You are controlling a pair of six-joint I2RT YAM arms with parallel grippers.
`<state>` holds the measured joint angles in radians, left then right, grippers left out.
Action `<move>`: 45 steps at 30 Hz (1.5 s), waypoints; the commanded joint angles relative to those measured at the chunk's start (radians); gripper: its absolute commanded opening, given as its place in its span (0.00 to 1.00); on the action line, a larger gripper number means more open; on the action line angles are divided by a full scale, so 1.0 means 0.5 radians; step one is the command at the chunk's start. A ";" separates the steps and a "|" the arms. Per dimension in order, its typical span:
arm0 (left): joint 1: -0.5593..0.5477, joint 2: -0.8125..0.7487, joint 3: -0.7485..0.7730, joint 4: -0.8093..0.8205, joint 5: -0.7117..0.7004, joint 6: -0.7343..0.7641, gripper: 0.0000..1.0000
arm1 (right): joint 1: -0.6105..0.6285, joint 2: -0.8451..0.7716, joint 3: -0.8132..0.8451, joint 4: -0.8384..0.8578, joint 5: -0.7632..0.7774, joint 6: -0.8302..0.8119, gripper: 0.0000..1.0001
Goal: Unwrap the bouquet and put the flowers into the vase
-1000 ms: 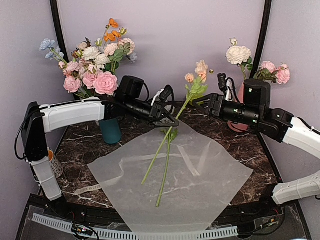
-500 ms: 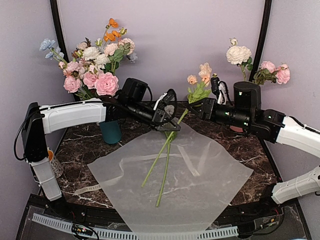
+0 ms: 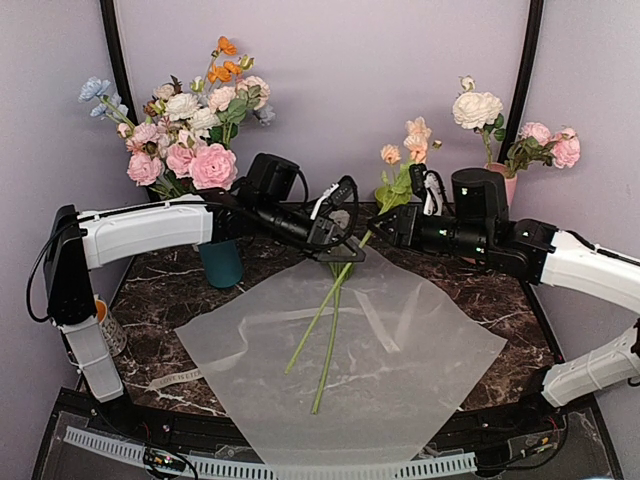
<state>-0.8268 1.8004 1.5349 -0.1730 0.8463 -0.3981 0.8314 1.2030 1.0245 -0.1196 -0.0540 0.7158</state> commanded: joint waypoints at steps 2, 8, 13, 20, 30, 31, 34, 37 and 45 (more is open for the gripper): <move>-0.021 -0.103 0.050 0.002 -0.011 0.051 0.00 | 0.013 -0.007 0.034 0.090 -0.031 -0.035 0.35; -0.034 -0.090 0.067 -0.003 -0.015 0.070 0.00 | 0.015 0.017 0.038 0.119 -0.091 -0.054 0.23; -0.042 -0.092 0.069 -0.029 -0.032 0.095 0.00 | 0.013 0.010 0.026 0.140 -0.099 -0.054 0.10; -0.052 -0.097 0.072 -0.044 -0.065 0.113 0.16 | 0.014 -0.038 0.000 0.168 -0.089 -0.072 0.00; -0.052 -0.232 -0.055 0.005 -0.367 0.135 0.99 | 0.014 -0.119 0.042 0.107 -0.086 -0.235 0.00; -0.052 -0.248 -0.071 0.012 -0.408 0.138 0.99 | 0.015 -0.126 0.056 0.086 -0.083 -0.275 0.00; -0.052 -0.300 -0.119 0.009 -0.594 0.153 0.99 | 0.015 -0.130 0.149 -0.018 -0.067 -0.417 0.00; -0.055 -0.360 -0.163 0.001 -0.808 0.206 0.99 | 0.013 -0.131 0.276 -0.145 -0.031 -0.592 0.00; -0.055 -0.556 -0.345 0.092 -1.244 0.392 0.99 | 0.014 -0.206 0.534 -0.358 0.163 -1.078 0.00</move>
<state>-0.8513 1.6001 1.4124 -0.1787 0.3264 -0.2676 0.8326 1.1446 1.2205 -0.2604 -0.0505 0.3347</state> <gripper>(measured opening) 0.991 0.012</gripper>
